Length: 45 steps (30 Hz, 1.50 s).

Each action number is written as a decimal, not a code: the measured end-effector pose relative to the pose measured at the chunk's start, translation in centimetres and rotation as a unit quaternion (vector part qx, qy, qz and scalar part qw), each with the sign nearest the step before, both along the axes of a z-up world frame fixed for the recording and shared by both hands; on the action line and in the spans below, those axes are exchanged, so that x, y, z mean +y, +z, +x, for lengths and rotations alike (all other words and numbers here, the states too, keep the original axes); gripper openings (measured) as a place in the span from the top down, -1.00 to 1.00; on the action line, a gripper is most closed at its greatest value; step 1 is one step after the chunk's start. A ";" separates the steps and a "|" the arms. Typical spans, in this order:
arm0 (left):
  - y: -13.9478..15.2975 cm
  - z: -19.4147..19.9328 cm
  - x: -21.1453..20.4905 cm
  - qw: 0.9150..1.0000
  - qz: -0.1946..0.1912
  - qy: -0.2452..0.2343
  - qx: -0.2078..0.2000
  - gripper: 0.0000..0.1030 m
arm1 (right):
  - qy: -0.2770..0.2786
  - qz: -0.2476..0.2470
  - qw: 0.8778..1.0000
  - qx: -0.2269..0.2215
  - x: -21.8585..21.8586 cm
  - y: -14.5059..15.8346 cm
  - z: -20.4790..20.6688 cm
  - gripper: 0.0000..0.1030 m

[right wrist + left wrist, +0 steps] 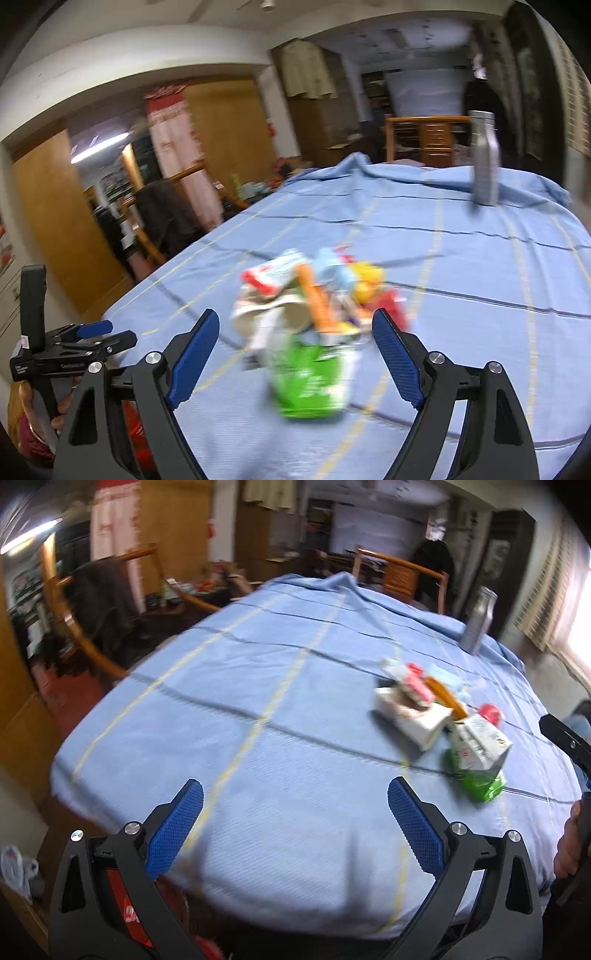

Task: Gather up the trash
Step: 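Move both grippers back over the trash pile on the table, then grasp the white medicine box with the left gripper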

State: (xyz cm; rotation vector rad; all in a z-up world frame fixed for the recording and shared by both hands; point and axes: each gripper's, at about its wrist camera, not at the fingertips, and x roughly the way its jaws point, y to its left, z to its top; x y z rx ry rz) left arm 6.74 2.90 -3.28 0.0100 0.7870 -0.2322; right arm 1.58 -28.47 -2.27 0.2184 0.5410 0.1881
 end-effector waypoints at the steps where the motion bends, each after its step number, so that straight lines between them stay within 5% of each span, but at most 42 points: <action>1: -0.1 0.6 -1.2 1.000 0.006 -0.011 0.000 -0.87 | -0.013 0.000 1.000 0.000 -1.1 -0.2 0.0 -0.62; 11: 0.4 7.2 -10.3 0.997 0.027 -0.076 -0.002 -0.87 | -0.054 0.041 0.998 0.015 -6.2 -2.1 0.3 -0.63; 16: -1.1 10.8 -13.6 0.993 0.068 -0.093 0.011 -0.87 | -0.057 0.055 0.997 0.023 -6.7 -2.6 0.6 -0.63; 28: -2.5 14.3 -12.3 0.993 0.091 -0.072 0.025 -0.87 | -0.049 0.062 0.996 0.041 -6.7 -3.1 1.3 -0.64; 35: -3.2 15.2 -14.9 0.980 0.139 -0.137 0.020 -0.87 | -0.048 0.061 0.996 0.050 -6.6 -3.5 1.6 -0.64; 45: -4.2 17.8 -13.6 0.982 0.144 -0.125 0.013 -0.87 | -0.054 0.067 0.995 0.053 -6.8 -3.5 1.5 -0.64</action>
